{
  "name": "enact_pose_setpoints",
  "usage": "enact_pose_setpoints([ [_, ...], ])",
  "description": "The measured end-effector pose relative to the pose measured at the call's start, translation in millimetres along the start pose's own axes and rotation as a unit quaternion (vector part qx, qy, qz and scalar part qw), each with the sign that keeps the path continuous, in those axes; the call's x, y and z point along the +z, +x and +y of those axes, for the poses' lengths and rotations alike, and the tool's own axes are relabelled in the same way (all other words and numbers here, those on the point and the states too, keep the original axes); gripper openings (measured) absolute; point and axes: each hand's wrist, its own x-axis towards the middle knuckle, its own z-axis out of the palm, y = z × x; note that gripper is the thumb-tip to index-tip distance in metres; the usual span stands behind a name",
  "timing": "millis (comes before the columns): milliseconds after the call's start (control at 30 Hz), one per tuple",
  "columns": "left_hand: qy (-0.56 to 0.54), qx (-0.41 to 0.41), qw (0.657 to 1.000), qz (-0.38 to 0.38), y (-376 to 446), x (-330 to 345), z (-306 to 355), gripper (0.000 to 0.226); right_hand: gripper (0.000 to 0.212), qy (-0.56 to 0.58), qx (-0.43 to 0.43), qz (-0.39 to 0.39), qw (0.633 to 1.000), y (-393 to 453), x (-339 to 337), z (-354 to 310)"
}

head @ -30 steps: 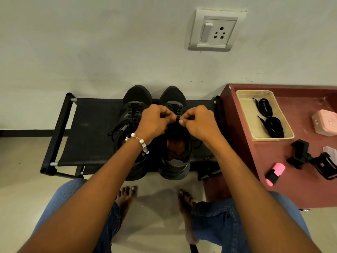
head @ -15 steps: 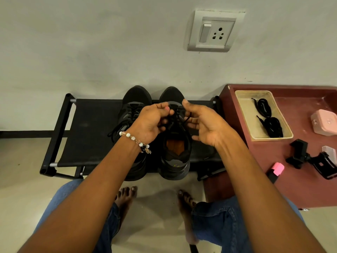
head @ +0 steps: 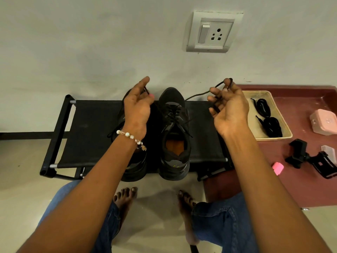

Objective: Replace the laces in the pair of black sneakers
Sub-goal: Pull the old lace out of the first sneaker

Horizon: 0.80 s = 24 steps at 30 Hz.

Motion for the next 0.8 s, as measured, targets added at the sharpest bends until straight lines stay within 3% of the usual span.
enact_pose_setpoints([
  [67, 0.170, 0.028, 0.985, -0.011, -3.1, 2.2, -4.3, 0.050, 0.035, -0.113, -0.030, 0.027, 0.993, 4.9, 0.8, 7.3],
  [133, 0.327, 0.062, 0.943, -0.016, -8.6, 5.0, -7.9, 0.051, 0.042, -0.271, -0.042, 0.039, 0.961, 10.2, -0.7, 16.4],
  [267, 0.552, 0.125, 0.824, -0.017, -13.0, 5.7, -11.6, 0.060, 0.034, -0.568, -0.075, -0.031, 0.819, 1.1, -3.1, 24.0],
  [333, 0.649, 0.137, 0.749, 0.001, -16.7, 5.8, -14.0, 0.064, 0.027, -0.621, -0.089, -0.100, 0.773, -7.2, 0.8, 22.3],
  [400, 0.719, 0.139, 0.680, 0.035, -22.3, 7.1, -11.5, 0.058, 0.027, -0.635, -0.043, -0.165, 0.753, -11.7, 4.3, 22.1],
  [467, 0.746, 0.157, 0.645, 0.050, -24.6, 8.9, -7.3, 0.036, 0.039, -0.663, -0.006, -0.197, 0.723, -12.6, 6.0, 27.6],
  [533, 0.727, 0.177, 0.663, -0.019, -21.2, 10.5, -6.5, 0.028, 0.049, -0.694, -0.004, -0.191, 0.695, -11.7, 6.3, 35.3],
  [633, 0.639, 0.163, 0.733, -0.168, -16.8, 11.7, -7.4, 0.026, 0.048, -0.715, -0.013, -0.175, 0.677, -11.8, 6.1, 41.4],
  [733, 0.593, 0.170, 0.766, -0.181, -14.0, 10.9, -10.4, 0.017, 0.049, -0.708, 0.002, -0.170, 0.686, -11.7, 4.1, 42.1],
  [800, 0.564, 0.169, 0.796, -0.139, -13.5, 9.9, -11.6, 0.013, 0.050, -0.694, 0.014, -0.167, 0.700, -11.4, 3.0, 41.9],
])
